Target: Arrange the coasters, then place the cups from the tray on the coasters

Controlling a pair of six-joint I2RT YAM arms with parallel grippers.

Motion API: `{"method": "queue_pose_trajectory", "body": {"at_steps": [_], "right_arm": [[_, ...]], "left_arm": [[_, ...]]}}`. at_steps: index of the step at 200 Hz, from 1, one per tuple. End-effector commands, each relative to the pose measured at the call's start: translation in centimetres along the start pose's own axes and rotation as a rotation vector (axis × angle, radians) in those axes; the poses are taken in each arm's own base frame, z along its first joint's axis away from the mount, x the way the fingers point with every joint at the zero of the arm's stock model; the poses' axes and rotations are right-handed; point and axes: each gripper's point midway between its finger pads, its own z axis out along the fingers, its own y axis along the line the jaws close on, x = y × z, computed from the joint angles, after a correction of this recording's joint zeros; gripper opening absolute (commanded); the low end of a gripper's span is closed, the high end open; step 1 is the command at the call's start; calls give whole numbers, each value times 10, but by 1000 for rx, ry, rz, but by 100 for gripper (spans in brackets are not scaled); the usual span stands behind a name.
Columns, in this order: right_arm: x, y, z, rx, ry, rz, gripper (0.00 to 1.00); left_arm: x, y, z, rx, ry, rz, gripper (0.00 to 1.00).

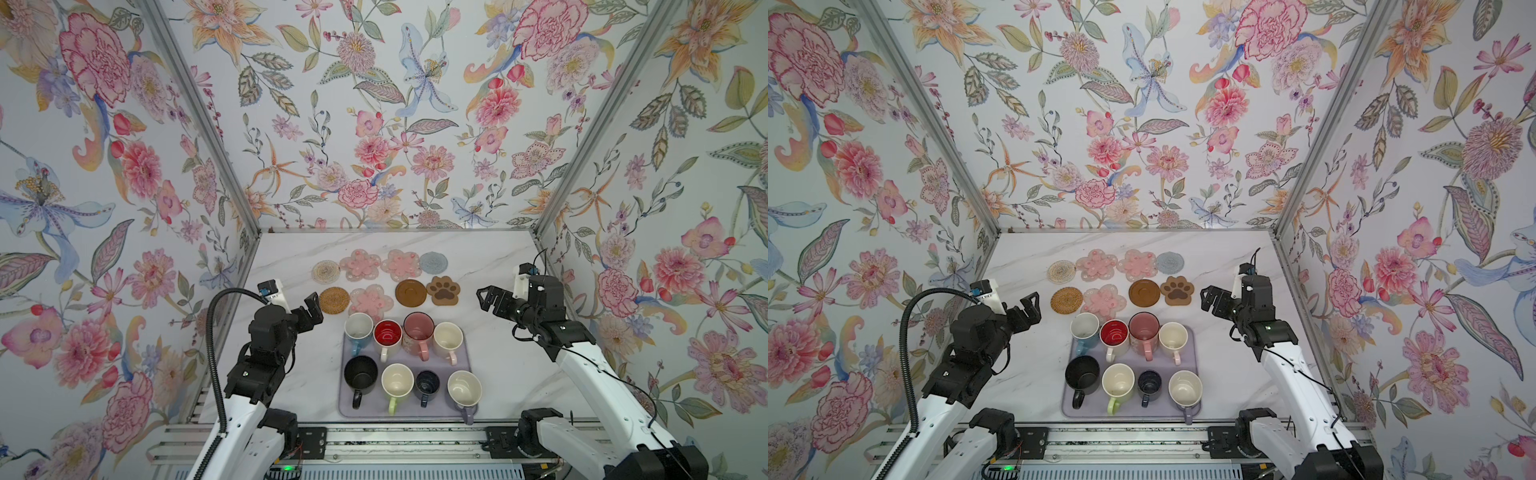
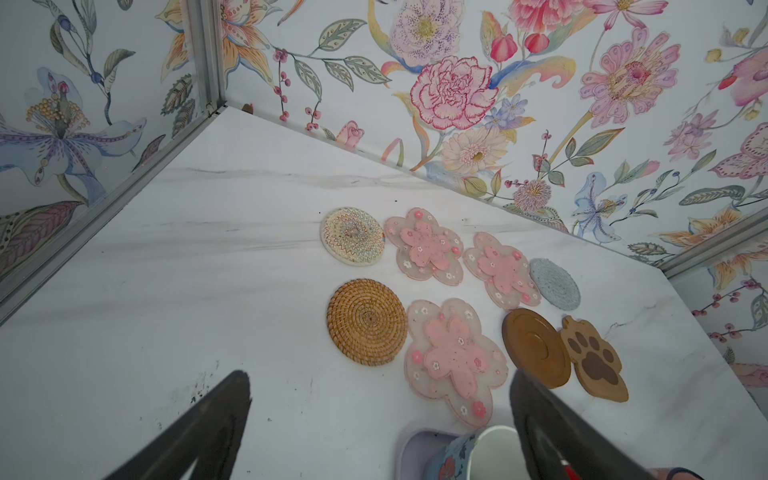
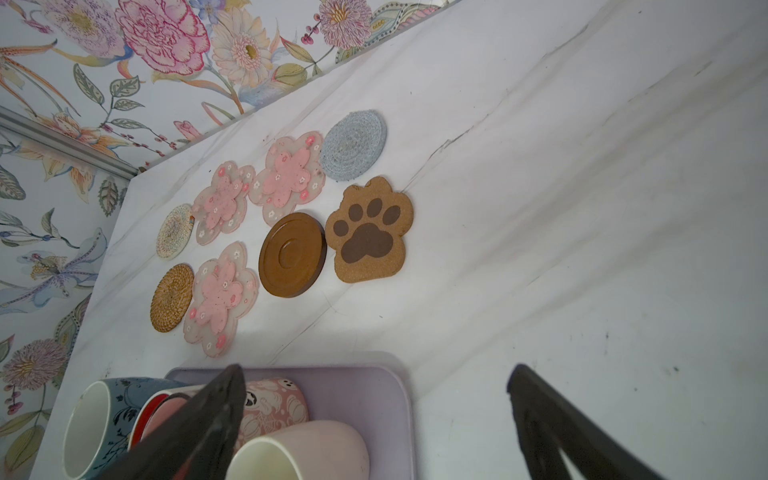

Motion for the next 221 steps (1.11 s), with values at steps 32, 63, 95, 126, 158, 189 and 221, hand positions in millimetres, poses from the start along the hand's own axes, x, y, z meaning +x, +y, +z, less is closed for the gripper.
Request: {"method": "queue_pose_trajectory", "body": {"at_steps": [32, 63, 95, 126, 158, 189, 221], "right_arm": [[37, 3, -17, 42, 113, 10, 99], [72, 9, -37, 82, 199, -5, 98], [100, 10, -58, 109, 253, -13, 93], [121, 11, -81, 127, 291, -39, 90], [137, 15, -98, 113, 315, -44, 88], [155, 19, -105, 97, 337, -62, 86], [173, 27, -108, 81, 355, -90, 86]], "left_arm": [[9, 2, 9, -11, 31, 19, 99], [9, 1, 10, -2, 21, 20, 99], [7, 5, 11, -27, 9, 35, 99], [6, 4, 11, -23, 4, 36, 99], [4, 6, 8, -24, -12, 30, 99], [4, 6, 7, -23, -19, 26, 99], [3, 5, 7, -16, -16, 25, 99]]}}
